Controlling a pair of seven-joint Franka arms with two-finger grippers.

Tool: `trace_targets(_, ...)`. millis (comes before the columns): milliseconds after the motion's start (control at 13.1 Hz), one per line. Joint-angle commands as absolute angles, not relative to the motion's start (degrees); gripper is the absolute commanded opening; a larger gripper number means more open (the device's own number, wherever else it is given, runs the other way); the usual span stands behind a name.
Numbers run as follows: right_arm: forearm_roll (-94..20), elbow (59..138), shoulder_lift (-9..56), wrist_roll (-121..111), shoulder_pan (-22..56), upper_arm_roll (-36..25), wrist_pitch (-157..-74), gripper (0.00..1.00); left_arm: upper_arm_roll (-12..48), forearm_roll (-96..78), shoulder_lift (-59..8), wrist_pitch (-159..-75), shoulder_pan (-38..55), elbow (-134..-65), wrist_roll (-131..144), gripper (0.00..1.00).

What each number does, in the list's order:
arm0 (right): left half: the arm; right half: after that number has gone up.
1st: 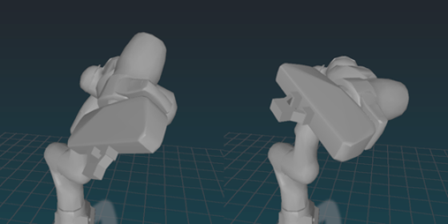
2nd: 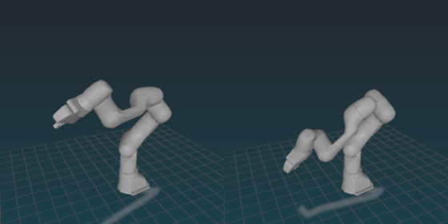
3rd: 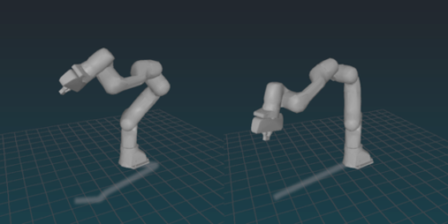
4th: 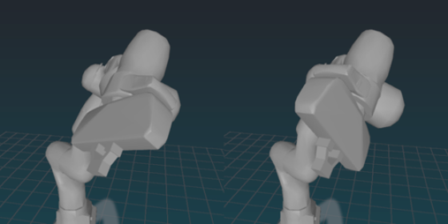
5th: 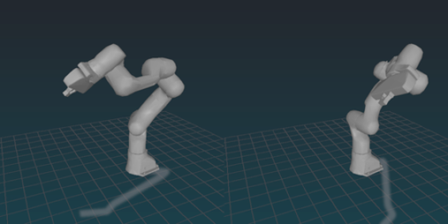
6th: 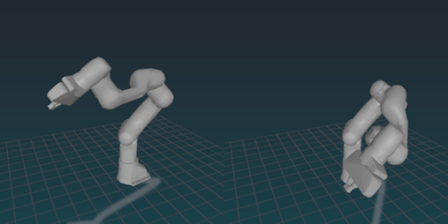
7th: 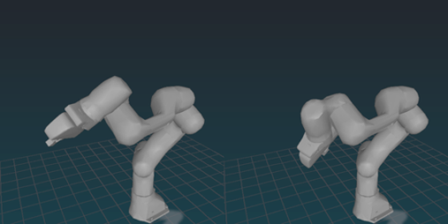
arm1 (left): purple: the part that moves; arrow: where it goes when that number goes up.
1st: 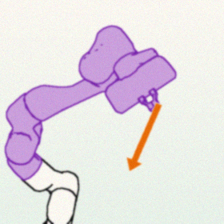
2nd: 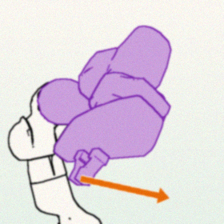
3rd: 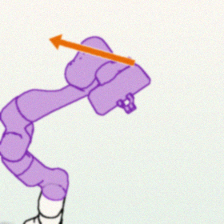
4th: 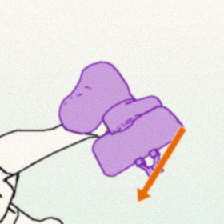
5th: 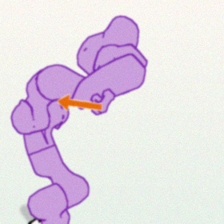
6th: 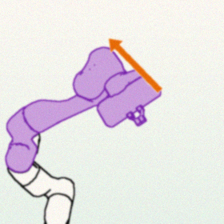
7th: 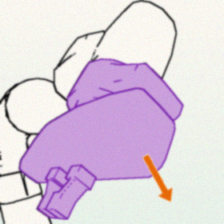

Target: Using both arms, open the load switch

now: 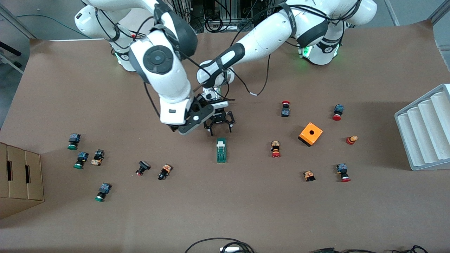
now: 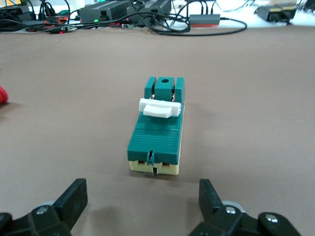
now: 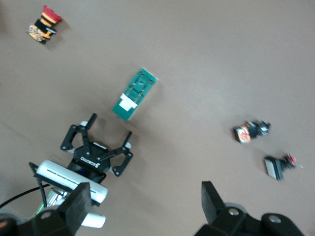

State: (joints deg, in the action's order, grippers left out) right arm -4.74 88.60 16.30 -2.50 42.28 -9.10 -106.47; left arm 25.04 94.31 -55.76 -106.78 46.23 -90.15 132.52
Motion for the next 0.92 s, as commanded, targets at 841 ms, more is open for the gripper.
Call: trace_targets(841, -1.8, 87.2, 10.1, 7.8, 13.7, 5.2, -93.2, 1.00, 25.8, 74.9, -45.4, -100.6, 46.8, -90.7, 94.2, 1.00)
